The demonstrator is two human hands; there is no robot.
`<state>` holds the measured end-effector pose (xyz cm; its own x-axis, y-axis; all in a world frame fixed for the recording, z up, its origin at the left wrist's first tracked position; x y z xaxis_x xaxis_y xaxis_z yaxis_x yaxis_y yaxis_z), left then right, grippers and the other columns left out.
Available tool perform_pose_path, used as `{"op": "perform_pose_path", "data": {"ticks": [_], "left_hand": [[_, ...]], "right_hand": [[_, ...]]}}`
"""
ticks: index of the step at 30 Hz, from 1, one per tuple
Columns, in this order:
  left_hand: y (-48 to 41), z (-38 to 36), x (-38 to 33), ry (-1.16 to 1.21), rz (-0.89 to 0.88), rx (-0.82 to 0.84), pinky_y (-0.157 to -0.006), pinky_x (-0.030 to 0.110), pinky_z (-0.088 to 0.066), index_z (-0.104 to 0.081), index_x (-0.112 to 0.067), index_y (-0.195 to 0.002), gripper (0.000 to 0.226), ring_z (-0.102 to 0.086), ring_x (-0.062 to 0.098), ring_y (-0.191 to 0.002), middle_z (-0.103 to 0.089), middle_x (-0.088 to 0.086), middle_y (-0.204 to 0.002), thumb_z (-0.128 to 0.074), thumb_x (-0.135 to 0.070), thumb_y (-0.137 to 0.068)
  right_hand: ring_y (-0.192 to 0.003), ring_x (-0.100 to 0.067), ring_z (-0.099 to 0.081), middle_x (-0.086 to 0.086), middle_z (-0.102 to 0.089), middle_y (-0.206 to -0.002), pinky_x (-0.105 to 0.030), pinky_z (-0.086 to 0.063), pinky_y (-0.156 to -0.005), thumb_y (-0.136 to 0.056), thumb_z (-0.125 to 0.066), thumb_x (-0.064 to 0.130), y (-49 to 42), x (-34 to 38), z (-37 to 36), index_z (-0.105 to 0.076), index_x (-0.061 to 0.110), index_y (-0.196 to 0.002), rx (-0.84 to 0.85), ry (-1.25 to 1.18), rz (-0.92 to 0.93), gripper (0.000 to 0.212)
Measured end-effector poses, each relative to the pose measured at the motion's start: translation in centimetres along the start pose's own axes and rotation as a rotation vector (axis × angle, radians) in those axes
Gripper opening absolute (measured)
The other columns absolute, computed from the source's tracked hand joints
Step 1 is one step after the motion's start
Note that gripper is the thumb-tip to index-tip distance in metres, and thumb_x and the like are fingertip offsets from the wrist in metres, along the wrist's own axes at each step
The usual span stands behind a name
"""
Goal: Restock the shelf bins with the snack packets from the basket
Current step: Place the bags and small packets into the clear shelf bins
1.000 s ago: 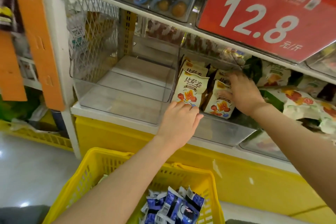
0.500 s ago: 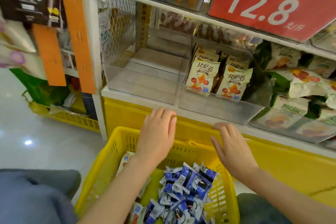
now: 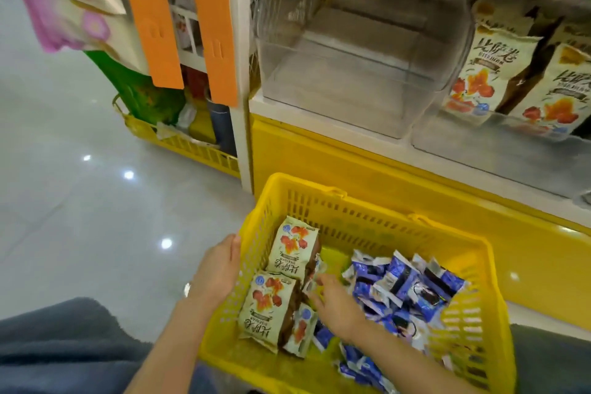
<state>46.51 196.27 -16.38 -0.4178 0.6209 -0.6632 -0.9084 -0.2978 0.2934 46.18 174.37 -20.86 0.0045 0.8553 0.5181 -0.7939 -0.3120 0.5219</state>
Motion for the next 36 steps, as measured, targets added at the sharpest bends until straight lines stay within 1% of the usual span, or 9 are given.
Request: {"op": "perform_pose_path", "data": {"ticks": [2,7,12,20,23,25,28,33,36], "left_hand": [[0.6,-0.7,0.7,0.08,0.032,-0.015,-0.073,0.036,-0.04,-0.047,-0.021,-0.081,0.032,-0.058,0.029,-0.078,-0.058,0.005,-0.074,-0.027,-0.036,-0.1],[0.8,-0.9,0.8,0.137,0.033,-0.09,-0.056,0.029,-0.034,-0.045,-0.022,-0.079,0.033,-0.053,0.015,-0.065,-0.053,-0.001,-0.067,-0.025,-0.04,-0.099],[0.7,-0.7,0.3,0.14,0.029,-0.109,-0.056,0.03,-0.034,-0.047,-0.016,-0.08,0.036,-0.052,0.014,-0.064,-0.053,0.0,-0.067,-0.026,-0.038,-0.099],[0.7,-0.8,0.4,0.149,0.032,-0.104,-0.051,0.024,-0.032,-0.041,-0.025,-0.072,0.034,-0.049,0.012,-0.061,-0.051,-0.002,-0.066,-0.026,-0.04,-0.098],[0.9,-0.6,0.6,0.157,0.046,-0.134,-0.061,0.024,-0.039,-0.052,-0.02,-0.095,0.029,-0.053,0.013,-0.076,-0.055,-0.003,-0.083,-0.031,-0.039,-0.098],[1.1,0.6,0.1,0.106,0.012,-0.276,-0.077,0.031,-0.044,-0.051,-0.011,-0.113,0.026,-0.05,0.017,-0.091,-0.048,-0.002,-0.097,-0.041,-0.03,-0.096],[1.8,1.5,-2.4,0.154,-0.091,-0.389,-0.079,0.031,-0.042,-0.051,-0.011,-0.109,0.018,-0.046,0.013,-0.088,-0.042,-0.004,-0.095,-0.051,-0.014,-0.092],[2.8,-2.0,-5.3,0.746,0.099,0.134,-0.079,0.02,-0.044,-0.051,-0.027,-0.108,0.04,-0.057,0.005,-0.097,-0.057,-0.007,-0.109,-0.059,-0.052,-0.077],[4.1,-3.7,-7.3,0.976,0.119,0.433,-0.089,0.039,-0.051,-0.048,-0.025,-0.125,0.077,-0.063,0.016,-0.106,-0.065,-0.002,-0.117,-0.076,-0.056,-0.061]], "right_hand": [[-0.118,-0.015,-0.046,-0.007,-0.043,-0.139,-0.006,-0.036,-0.087,-0.1,-0.043,0.023,-0.6,-0.3,-3.0,-0.033,0.007,-0.138,0.066,-0.172,-0.095,0.042],[-0.111,-0.025,-0.057,-0.006,-0.058,-0.124,-0.033,-0.05,-0.089,-0.095,-0.053,0.029,-2.3,-0.7,-7.3,-0.044,0.006,-0.131,0.124,-0.489,-0.261,0.044],[-0.114,-0.027,-0.057,-0.01,-0.059,-0.125,-0.04,-0.047,-0.097,-0.086,-0.067,0.031,-3.1,-1.1,-8.4,-0.047,0.002,-0.128,0.01,-0.69,-0.423,0.055],[-0.112,-0.02,-0.057,-0.003,-0.058,-0.126,-0.03,-0.05,-0.088,-0.082,-0.067,0.043,-2.4,-0.9,-6.1,-0.045,0.009,-0.13,0.007,-0.5,-0.273,0.063],[-0.107,-0.014,-0.061,0.004,-0.063,-0.118,-0.029,-0.052,-0.088,-0.082,-0.069,0.038,-1.5,0.0,-3.1,-0.05,0.015,-0.124,0.023,-0.449,-0.138,0.052],[-0.106,-0.01,-0.06,0.016,-0.062,-0.106,-0.014,-0.051,-0.077,-0.081,-0.07,0.036,-0.8,0.8,-0.4,-0.051,0.021,-0.116,0.02,-0.461,-0.072,0.042],[-0.107,-0.005,-0.054,0.022,-0.053,-0.103,-0.003,-0.043,-0.075,-0.083,-0.068,0.033,0.4,1.2,4.2,-0.044,0.026,-0.106,-0.035,-0.562,-0.054,0.034],[-0.109,-0.017,-0.061,-0.004,-0.062,-0.122,-0.033,-0.051,-0.092,-0.077,-0.068,0.035,2.4,1.0,8.7,-0.046,0.007,-0.128,-0.08,-0.927,-0.09,0.062],[-0.104,-0.02,-0.066,-0.008,-0.066,-0.118,-0.031,-0.055,-0.086,-0.081,-0.064,0.024,3.5,1.6,8.8,-0.046,0.007,-0.126,-0.04,-1.194,-0.053,0.051]]}}
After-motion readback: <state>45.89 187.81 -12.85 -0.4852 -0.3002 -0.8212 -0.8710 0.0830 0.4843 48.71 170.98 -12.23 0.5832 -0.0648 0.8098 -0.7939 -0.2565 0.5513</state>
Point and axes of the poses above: each hand's wrist, its own y-axis away from the middle knuckle, its own z-axis out of the back of the hand, x = y × z, the point moved 7 cm from there along -y, towards the middle knuckle
